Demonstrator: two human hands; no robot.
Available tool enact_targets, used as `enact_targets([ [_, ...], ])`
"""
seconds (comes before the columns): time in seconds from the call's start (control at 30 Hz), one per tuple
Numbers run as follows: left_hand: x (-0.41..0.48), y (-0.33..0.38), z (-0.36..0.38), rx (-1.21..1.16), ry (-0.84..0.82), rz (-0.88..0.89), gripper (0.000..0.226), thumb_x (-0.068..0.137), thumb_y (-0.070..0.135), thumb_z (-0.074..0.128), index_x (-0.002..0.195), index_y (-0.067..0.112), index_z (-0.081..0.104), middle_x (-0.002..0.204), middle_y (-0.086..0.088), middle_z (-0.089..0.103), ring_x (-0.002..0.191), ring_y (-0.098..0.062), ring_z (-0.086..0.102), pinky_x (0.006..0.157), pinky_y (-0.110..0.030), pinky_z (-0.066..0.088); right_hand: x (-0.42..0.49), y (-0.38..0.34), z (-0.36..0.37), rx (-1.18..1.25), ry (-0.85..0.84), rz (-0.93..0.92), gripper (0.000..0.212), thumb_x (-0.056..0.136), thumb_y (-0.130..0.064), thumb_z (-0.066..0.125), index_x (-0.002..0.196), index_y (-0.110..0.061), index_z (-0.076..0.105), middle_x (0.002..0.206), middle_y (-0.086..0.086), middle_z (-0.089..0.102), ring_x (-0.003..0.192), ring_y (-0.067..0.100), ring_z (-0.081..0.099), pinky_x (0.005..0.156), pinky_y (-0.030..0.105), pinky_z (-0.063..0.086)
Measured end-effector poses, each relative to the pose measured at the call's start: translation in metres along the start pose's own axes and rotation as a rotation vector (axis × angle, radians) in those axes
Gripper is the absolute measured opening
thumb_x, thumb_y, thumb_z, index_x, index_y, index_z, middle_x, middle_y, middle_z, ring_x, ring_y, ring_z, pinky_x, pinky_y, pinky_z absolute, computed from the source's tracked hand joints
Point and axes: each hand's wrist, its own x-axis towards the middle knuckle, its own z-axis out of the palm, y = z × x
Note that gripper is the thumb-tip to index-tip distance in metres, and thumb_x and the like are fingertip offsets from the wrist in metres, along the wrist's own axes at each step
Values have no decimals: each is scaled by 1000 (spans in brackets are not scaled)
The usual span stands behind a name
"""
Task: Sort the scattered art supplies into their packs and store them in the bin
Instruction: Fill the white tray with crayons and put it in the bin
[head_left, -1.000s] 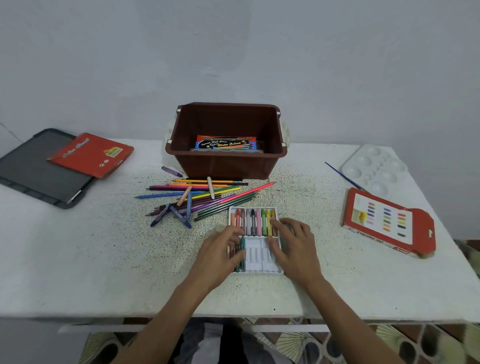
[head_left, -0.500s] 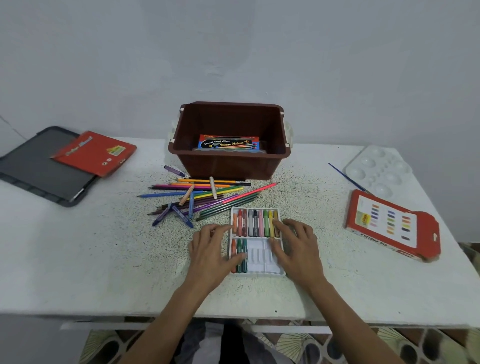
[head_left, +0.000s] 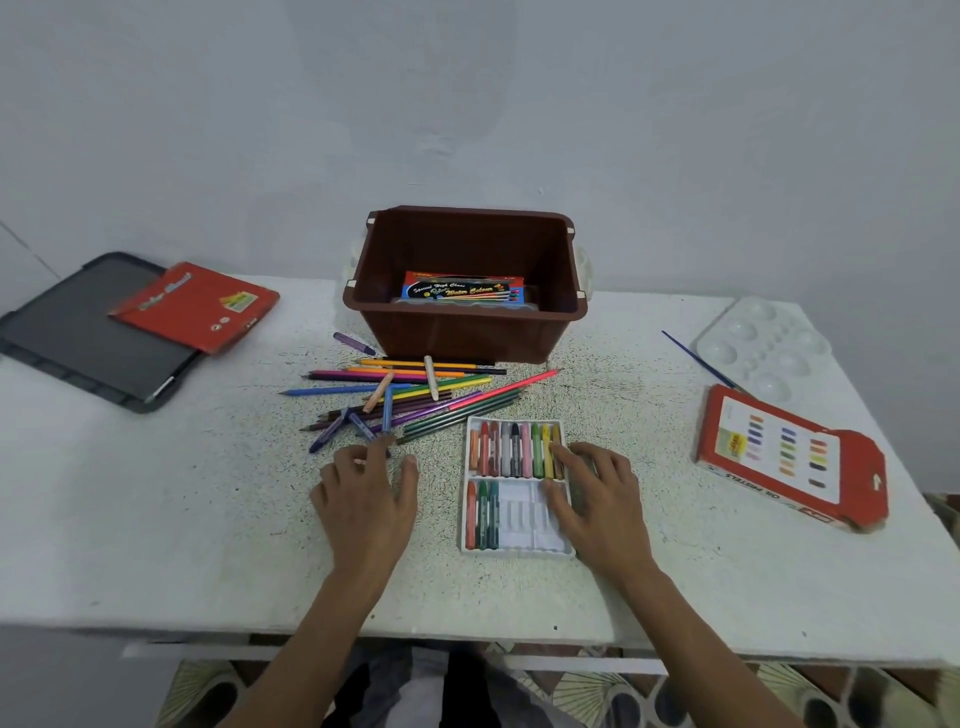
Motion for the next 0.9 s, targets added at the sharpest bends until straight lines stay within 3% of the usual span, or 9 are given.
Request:
enact_targets([
  [0.3, 5, -8, -1, 186, -13, 123, 51, 95, 55, 39, 113, 16, 67, 104, -12, 67, 94, -34, 60, 84, -47, 43, 0, -2, -1, 5, -4, 8, 51, 94, -53, 42, 131, -23, 61, 127, -2, 58, 118, 19, 44, 94, 41, 43],
  [0.57, 0, -9, -9, 90, 149, 125, 28, 96, 37, 48, 106, 16, 64, 92, -5, 71, 85, -28, 64, 78, -42, 42, 0, -2, -2, 6, -20, 19, 52, 94, -53, 41, 132, -24, 59, 129, -3, 56, 120, 18, 42, 96, 40, 42],
  [0.7, -3, 4, -22, -63, 267, 182, 15, 93, 22, 68, 104, 13, 65, 92, -7, 73, 83, -28, 67, 77, -40, 47, 0, -3, -2, 4, -18, 20, 52, 94, -54, 40, 132, -24, 60, 129, -3, 56, 120, 18, 42, 95, 40, 42],
  [0.8, -1, 20, -36, -349, 107, 128, 14, 90, 21, 70, 101, 25, 64, 87, 6, 70, 79, -12, 65, 79, -38, 54, 0, -3, -2, 1, -13, 18, 52, 94, -53, 40, 132, -24, 60, 128, -2, 57, 120, 18, 43, 95, 40, 42],
  [0.9, -1, 33, -45, -661, -181, 60, 15, 92, 20, 67, 89, 33, 60, 77, 8, 64, 77, -3, 60, 71, -10, 49, 0, -3, -2, 4, -10, 21, 51, 94, -53, 41, 132, -24, 60, 128, -2, 57, 120, 18, 43, 95, 40, 42],
])
